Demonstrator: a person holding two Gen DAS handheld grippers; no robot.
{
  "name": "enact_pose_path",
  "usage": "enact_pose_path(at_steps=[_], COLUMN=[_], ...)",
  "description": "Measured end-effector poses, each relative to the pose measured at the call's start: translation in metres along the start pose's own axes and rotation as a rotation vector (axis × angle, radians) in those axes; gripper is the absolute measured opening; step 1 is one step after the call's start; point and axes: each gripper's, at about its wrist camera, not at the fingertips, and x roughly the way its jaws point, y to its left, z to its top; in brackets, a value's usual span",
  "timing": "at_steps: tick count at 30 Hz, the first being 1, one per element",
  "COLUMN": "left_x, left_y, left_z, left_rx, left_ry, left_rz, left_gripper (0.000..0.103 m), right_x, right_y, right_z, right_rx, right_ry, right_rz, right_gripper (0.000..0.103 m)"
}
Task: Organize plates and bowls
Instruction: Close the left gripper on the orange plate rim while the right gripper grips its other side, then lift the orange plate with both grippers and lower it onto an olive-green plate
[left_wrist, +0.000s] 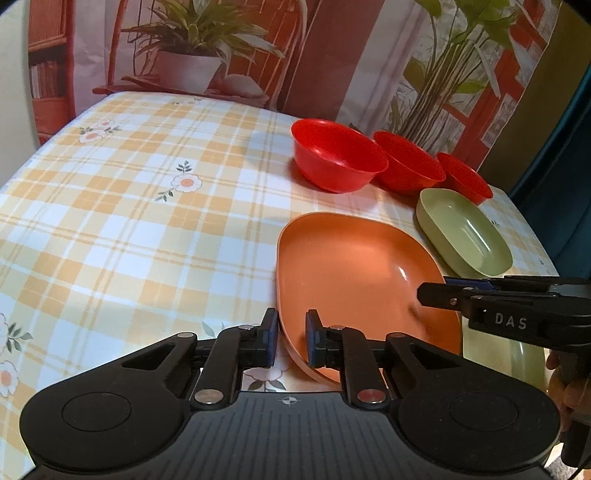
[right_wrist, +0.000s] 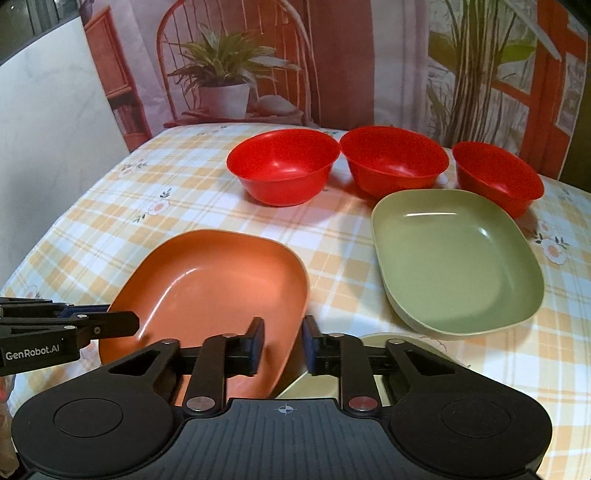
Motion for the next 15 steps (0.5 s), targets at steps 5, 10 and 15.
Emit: enact_pose_path(at_steps=[5, 10, 15], left_x=[-0.012, -0.023, -0.028], left_y=[-0.005, -0.011, -0.027], left_z=[0.009, 0.017, 0.026], left_rx=[0.036, 0.044, 0.084], left_ry=[-0.038, -0.067, -0.063], left_rz=[0.002, -0.009, -0.031], left_gripper=[0.017, 0.017, 0.017], right_x=[-0.011, -0.022, -0.033], right_y=[-0.004, -0.011, -0.028], right_z=[0.006, 0.015, 0.026], right_rx=[0.025, 0.040, 0.045], right_ry=[-0.046, -0.085, -0.108], right_rz=[0.011, 0.024, 0.039], right_gripper=[0.016, 0.016, 0.016])
